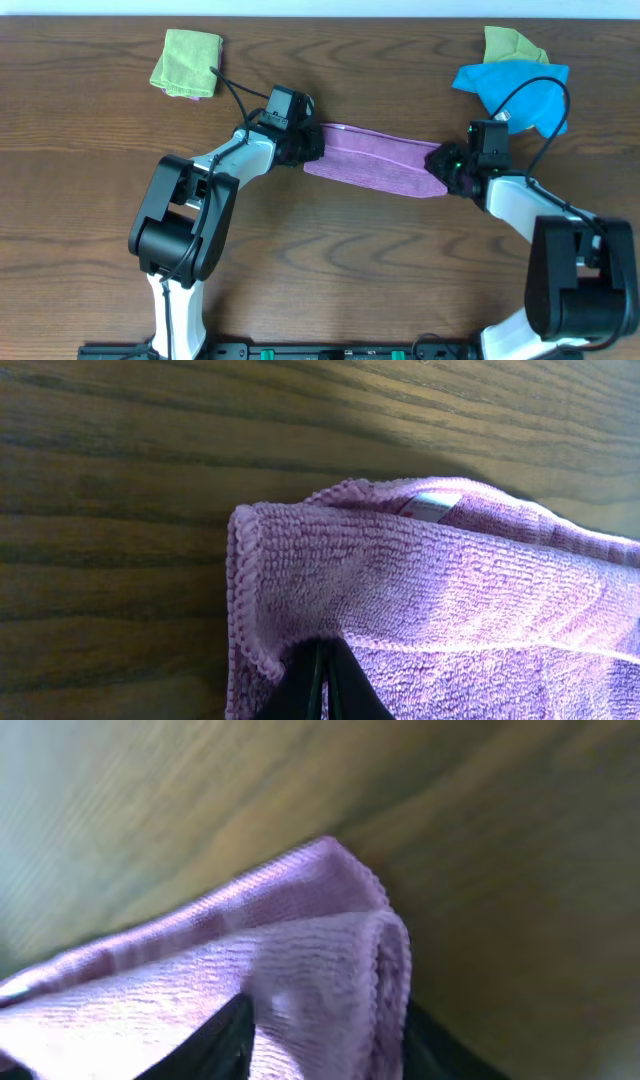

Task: Fold the cloth
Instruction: 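Fold the strip's right end toward the left gripper with the right gripper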

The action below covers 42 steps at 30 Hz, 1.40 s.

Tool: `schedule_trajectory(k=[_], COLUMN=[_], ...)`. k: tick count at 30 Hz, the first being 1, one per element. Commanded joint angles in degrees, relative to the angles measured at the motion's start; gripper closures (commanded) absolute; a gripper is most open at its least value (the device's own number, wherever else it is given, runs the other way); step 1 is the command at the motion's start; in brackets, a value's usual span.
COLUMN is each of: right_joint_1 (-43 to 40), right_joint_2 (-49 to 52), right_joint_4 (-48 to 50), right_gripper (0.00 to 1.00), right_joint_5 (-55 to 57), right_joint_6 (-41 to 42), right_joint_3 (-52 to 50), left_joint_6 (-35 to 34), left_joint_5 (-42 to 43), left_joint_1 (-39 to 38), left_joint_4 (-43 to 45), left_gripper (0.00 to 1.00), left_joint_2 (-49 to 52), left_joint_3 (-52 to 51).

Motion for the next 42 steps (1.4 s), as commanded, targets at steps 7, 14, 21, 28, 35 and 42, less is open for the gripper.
schedule_trajectory(k=[7, 14, 21, 28, 35, 42], right_joint_1=[0.11, 2.10, 7.39, 11.69, 15.74, 19.47], right_joint_2=[-1.70, -10.45, -11.32, -11.30, -8.72, -0.04], right_joint_4=[-0.70, -2.97, -3.34, -3.32, -3.54, -5.92], right_gripper=[0.99, 0.99, 0.99, 0.99, 0.99, 0.99], right_joint_5=[-1.70, -1.92, -0.52, 2.29, 5.86, 5.86], right_joint_6=[-4.50, -5.09, -4.59, -3.26, -2.08, -2.05], right_joint_3=[-1.36, -1.25, 0.22, 4.76, 10.01, 18.14], left_joint_6=[0.37, 0.35, 0.35, 0.35, 0.35, 0.33], left_joint_5=[-1.25, -0.31, 0.26, 0.48, 0.48, 0.48], left_joint_1=[-0.17, -0.20, -0.24, -0.24, -0.24, -0.22], left_joint_4=[-2.25, -2.32, -2.38, -2.38, -2.38, -2.38], left_gripper=[0.94, 0.94, 0.94, 0.94, 0.94, 0.94], left_joint_2=[1.57, 1.57, 1.55, 1.40, 1.40, 1.38], left_joint_3=[0.55, 0.61, 0.87, 1.31, 1.40, 1.40])
